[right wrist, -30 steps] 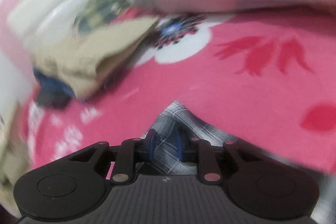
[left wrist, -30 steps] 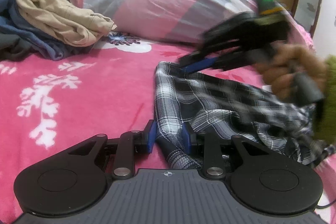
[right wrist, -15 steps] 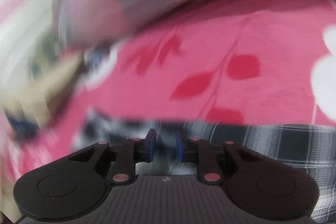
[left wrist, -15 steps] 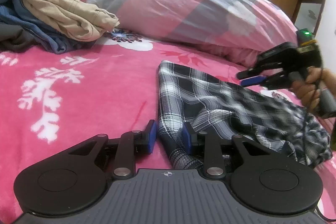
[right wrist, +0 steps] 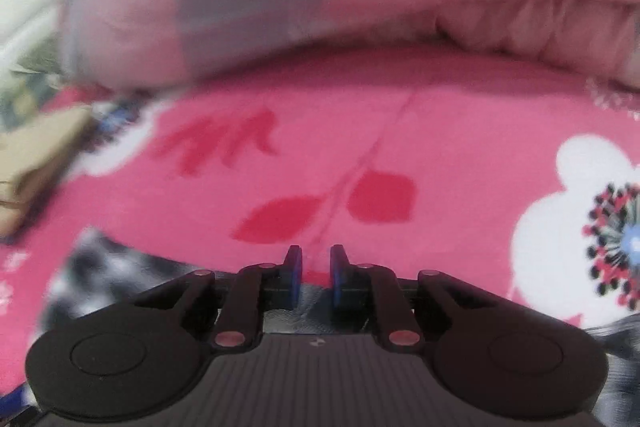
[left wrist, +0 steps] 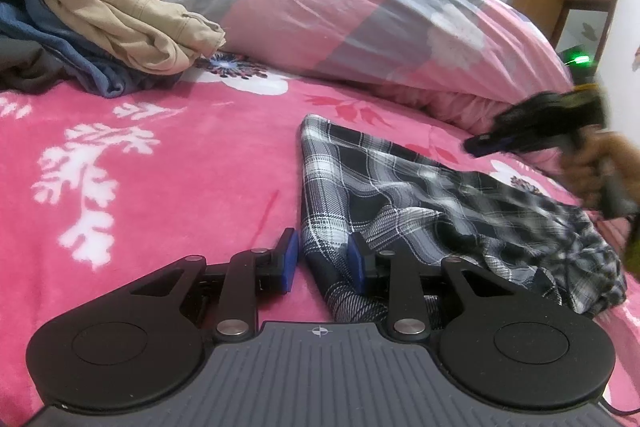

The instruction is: Fold clothes

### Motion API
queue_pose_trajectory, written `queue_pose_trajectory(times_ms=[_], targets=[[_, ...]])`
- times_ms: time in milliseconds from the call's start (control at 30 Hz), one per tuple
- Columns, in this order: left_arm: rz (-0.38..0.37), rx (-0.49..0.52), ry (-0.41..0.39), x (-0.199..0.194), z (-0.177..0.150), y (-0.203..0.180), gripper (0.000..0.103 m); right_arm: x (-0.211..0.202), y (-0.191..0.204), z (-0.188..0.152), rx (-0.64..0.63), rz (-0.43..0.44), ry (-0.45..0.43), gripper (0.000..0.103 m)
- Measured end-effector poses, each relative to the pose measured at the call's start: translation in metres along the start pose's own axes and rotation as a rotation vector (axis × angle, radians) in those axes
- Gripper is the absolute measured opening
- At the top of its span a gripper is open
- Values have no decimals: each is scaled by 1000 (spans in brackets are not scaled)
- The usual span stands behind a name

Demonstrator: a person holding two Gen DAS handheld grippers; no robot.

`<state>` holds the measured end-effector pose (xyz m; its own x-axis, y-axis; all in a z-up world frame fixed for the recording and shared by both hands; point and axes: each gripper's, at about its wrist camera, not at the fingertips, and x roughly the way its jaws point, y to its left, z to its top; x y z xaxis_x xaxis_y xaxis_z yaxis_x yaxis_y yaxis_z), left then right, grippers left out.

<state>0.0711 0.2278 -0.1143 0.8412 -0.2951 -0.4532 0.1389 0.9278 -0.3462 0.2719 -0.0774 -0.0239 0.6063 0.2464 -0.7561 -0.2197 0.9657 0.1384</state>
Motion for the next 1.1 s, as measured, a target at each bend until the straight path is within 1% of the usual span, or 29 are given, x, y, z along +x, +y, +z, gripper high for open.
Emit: queue_pose_trajectory(times_ms=[67, 100, 133, 200, 233, 333, 367, 433, 500, 567, 667, 733, 800, 833, 867, 933, 1000, 1067, 1100], targets=[[-2, 0, 2, 0, 0, 0, 29, -22, 6, -9, -84, -5, 19, 15], [-5, -1, 3, 1, 0, 1, 29, -28, 8, -16, -122, -14, 46, 15], [-8, -2, 3, 1, 0, 1, 29, -26, 8, -23, -158, -36, 84, 15], [-8, -3, 4, 1, 1, 1, 29, -2, -2, -33, -190, -129, 136, 15], [-9, -4, 4, 1, 1, 1, 29, 5, -10, -31, -160, -149, 126, 16], [-9, -7, 4, 1, 1, 1, 29, 20, -39, -17, -15, -170, 53, 16], [-10, -7, 4, 1, 1, 1, 29, 18, -45, -13, 27, -184, 39, 16], [-10, -9, 5, 1, 1, 1, 29, -1, -55, -11, 71, -175, 26, 16], [-10, -10, 5, 1, 1, 1, 29, -28, -63, -20, 84, -147, 31, 16], [-9, -13, 8, 2, 2, 1, 29, -47, -70, -35, 77, -136, 67, 17], [-7, -23, 11, 3, 3, 1, 31, -36, -92, -57, 109, -187, 123, 16], [-6, -45, 9, 2, 3, 1, 31, -29, -101, -55, 123, -205, 79, 16], [-9, -73, 5, 1, 3, 3, 31, -36, -96, -50, 107, -281, 22, 18], [-13, -86, 2, 0, 3, 5, 31, -43, -91, -50, 91, -290, 10, 18], [-17, -100, 0, 0, 3, 6, 31, -52, -87, -52, 77, -283, 2, 18], [-27, -134, -2, -1, 5, 9, 31, -79, -75, -62, 46, -209, -4, 19], [-33, -173, -19, -4, 6, 12, 33, -113, -58, -79, 6, -114, -10, 19], [-20, -193, -53, -10, 6, 15, 37, -149, -38, -102, -32, 14, -7, 27], [-6, -197, -71, -13, 6, 16, 37, -163, -27, -113, -54, 73, 3, 29]])
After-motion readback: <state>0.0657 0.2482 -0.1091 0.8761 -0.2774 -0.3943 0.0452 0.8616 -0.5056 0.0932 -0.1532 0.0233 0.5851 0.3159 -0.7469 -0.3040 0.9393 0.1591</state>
